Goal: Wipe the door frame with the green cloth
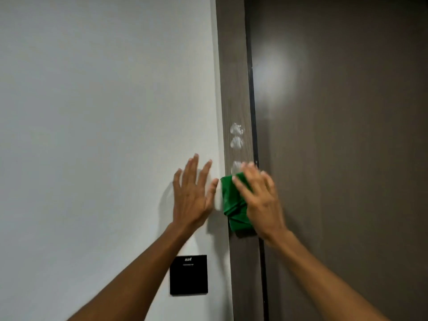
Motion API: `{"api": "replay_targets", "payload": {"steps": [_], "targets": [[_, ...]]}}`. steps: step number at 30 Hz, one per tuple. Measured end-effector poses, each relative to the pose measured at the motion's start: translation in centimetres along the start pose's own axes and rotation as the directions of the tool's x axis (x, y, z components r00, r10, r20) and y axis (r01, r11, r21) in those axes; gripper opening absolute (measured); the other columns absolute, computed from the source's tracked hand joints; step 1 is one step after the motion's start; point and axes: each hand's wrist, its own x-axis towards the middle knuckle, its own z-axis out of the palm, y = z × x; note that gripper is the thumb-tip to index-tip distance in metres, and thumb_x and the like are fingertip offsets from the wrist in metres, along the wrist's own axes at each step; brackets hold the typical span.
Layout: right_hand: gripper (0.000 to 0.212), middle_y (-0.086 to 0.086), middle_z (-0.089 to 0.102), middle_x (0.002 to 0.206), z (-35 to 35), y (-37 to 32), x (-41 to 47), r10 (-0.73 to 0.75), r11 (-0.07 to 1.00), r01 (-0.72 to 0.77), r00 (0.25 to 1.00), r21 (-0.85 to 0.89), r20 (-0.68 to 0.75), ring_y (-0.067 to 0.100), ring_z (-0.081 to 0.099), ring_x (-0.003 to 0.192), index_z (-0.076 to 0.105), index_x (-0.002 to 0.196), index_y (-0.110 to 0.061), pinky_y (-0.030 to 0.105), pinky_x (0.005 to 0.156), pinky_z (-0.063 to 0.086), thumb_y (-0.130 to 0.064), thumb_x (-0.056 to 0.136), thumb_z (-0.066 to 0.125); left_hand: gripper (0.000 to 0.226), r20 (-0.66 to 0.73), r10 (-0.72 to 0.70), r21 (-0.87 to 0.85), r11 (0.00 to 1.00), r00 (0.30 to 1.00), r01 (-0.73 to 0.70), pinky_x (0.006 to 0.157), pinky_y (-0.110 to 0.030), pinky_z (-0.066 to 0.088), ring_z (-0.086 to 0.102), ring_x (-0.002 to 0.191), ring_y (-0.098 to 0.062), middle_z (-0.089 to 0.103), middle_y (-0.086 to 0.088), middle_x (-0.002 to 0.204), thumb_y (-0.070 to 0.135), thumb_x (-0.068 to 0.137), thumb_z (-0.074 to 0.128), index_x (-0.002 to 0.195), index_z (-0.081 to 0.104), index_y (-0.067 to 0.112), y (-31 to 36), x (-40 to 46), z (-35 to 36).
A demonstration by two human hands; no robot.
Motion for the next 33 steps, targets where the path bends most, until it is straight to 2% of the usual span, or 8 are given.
{"api": "replay_targets", "payload": {"steps": [1, 3, 5, 7, 11, 15, 23, 33], "targets": [[0.054, 0.015, 0.051, 0.144, 0.5, -0.4, -0.5, -0.033, 0.999, 0.033, 0.999, 0.022, 0.003, 0.031, 0.045, 0.135, 0.053, 0.135, -0.009, 0.048, 0.115, 0.033, -0.004, 0.082, 0.056, 0.057, -0.015, 0.006, 0.046, 0.999, 1.0, -0.005, 0.121, -0.05, 0.012, 0.016, 0.151, -0.023, 0.022, -0.009, 0.163, 0.05, 0.099, 0.021, 0.149, 0.03, 0.026, -0.9, 1.0, -0.1], [0.051, 0.012, 0.041, 0.151, 1.6, -1.6, -1.9, 0.05, 0.995, -0.054, 0.998, 0.083, 0.05, 0.028, 0.038, 0.141, 0.044, 0.142, -0.007, 0.047, 0.118, 0.021, -0.024, 0.093, 0.039, 0.058, 0.004, 0.032, 0.152, 0.988, 0.999, -0.032, 0.121, -0.05, 0.01, 0.012, 0.152, -0.022, 0.018, -0.009, 0.164, 0.051, 0.099, 0.019, 0.151, 0.028, 0.026, -2.5, 3.1, 0.2], [0.066, 0.01, 0.021, 0.16, 3.1, -3.0, -3.5, 0.148, 0.985, -0.157, 0.981, 0.066, 0.122, 0.025, 0.019, 0.149, 0.025, 0.15, -0.009, 0.047, 0.12, 0.012, -0.049, 0.098, 0.026, 0.061, 0.036, 0.042, 0.209, 0.977, 0.998, -0.048, 0.123, -0.05, 0.006, 0.005, 0.153, -0.022, 0.01, -0.008, 0.165, 0.052, 0.098, 0.016, 0.154, 0.019, 0.026, -3.6, 4.3, 1.0], [0.082, 0.011, 0.015, 0.161, 4.5, -3.0, -3.7, 0.173, 0.985, -0.173, 0.977, -0.011, 0.127, 0.026, 0.013, 0.15, 0.019, 0.152, -0.009, 0.049, 0.12, 0.01, -0.066, 0.093, 0.024, 0.062, 0.035, 0.063, 0.257, 0.964, 0.997, -0.069, 0.123, -0.052, 0.006, -0.001, 0.153, -0.022, 0.001, -0.007, 0.166, 0.051, 0.099, 0.015, 0.155, 0.01, 0.025, -4.6, 4.5, 2.3], [0.078, 0.011, 0.017, 0.16, 5.3, -1.3, 1.8, 0.168, 0.984, -0.169, 0.985, -0.062, -0.028, 0.025, 0.014, 0.149, 0.021, 0.151, -0.009, 0.046, 0.122, 0.006, -0.06, 0.094, 0.032, 0.062, -0.035, 0.109, 0.288, 0.953, 0.993, -0.095, 0.123, -0.052, 0.007, 0.001, 0.153, -0.022, 0.004, -0.007, 0.166, 0.051, 0.1, 0.014, 0.155, 0.011, 0.025, -5.4, 4.2, 3.6], [0.071, 0.008, 0.013, 0.161, 5.7, -1.4, 4.6, 0.203, 0.975, -0.208, 0.977, -0.078, -0.071, 0.022, 0.008, 0.15, 0.016, 0.153, -0.012, 0.044, 0.123, 0.002, -0.054, 0.097, 0.03, 0.059, -0.058, 0.125, 0.289, 0.952, 0.99, -0.103, 0.123, -0.05, 0.006, 0.004, 0.153, -0.022, 0.008, -0.007, 0.166, 0.048, 0.101, 0.014, 0.155, 0.014, 0.024, -5.3, 4.3, 3.6], [0.07, 0.005, 0.02, 0.161, 6.3, -0.4, -6.0, -0.11, 0.978, 0.116, 0.993, -0.172, 0.047, 0.019, 0.014, 0.15, 0.022, 0.152, -0.018, 0.045, 0.122, 0.007, -0.052, 0.094, 0.041, 0.059, -0.047, 0.117, 0.293, 0.951, 0.992, -0.099, 0.124, -0.048, 0.001, 0.001, 0.153, -0.02, 0.006, -0.006, 0.166, 0.047, 0.1, 0.021, 0.155, 0.011, 0.026, -5.3, 4.8, 3.3], [0.076, 0.009, 0.013, 0.163, 4.9, 0.2, 5.8, 0.05, 0.99, -0.052, 0.999, -0.129, -0.019, 0.023, 0.007, 0.151, 0.013, 0.153, -0.017, 0.048, 0.122, 0.006, -0.055, 0.093, 0.038, 0.062, -0.053, 0.128, 0.334, 0.937, 0.99, -0.103, 0.123, -0.051, 0.003, 0.001, 0.153, -0.022, 0.004, -0.007, 0.166, 0.051, 0.099, 0.02, 0.155, 0.01, 0.026, -5.6, 4.3, 3.8]]}}
